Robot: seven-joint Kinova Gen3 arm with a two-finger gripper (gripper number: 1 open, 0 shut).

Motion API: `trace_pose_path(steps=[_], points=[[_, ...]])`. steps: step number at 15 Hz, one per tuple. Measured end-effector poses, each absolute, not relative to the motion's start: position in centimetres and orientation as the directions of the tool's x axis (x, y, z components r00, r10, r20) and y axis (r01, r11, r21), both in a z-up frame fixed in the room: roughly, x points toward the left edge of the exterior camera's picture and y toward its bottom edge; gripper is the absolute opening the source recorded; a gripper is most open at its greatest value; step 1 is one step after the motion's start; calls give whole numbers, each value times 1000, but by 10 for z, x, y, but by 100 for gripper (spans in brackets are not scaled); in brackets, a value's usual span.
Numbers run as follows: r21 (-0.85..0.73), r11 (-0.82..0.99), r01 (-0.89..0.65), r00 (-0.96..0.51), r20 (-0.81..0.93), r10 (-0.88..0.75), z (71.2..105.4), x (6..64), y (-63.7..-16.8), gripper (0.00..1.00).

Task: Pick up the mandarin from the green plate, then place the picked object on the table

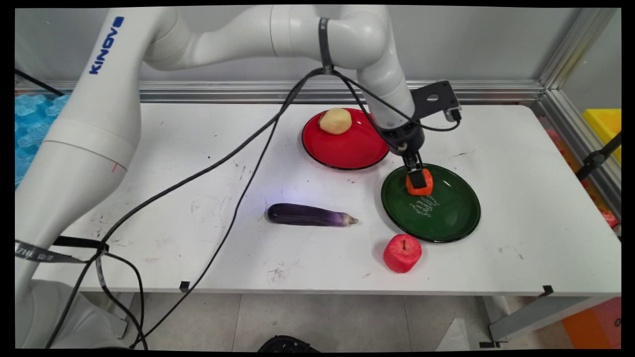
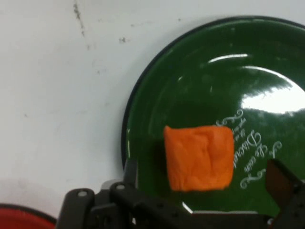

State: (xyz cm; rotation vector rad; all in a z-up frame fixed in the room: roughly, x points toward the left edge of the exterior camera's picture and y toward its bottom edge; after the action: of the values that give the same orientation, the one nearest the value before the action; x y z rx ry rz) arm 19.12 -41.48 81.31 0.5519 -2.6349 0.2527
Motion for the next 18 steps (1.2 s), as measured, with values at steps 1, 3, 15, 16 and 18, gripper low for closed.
trace_pose_path(steps=[1, 3, 15, 16, 18], points=[[-87, 902, -423, -823, 454, -342, 810, 189, -415, 100], [-86, 899, -429, -818, 460, -346, 802, 186, -415, 100], [-94, 902, -421, -815, 475, -331, 772, 180, -412, 0], [-94, 902, -421, -815, 476, -331, 772, 180, -412, 0], [-93, 901, -423, -814, 477, -332, 773, 181, -413, 0]])
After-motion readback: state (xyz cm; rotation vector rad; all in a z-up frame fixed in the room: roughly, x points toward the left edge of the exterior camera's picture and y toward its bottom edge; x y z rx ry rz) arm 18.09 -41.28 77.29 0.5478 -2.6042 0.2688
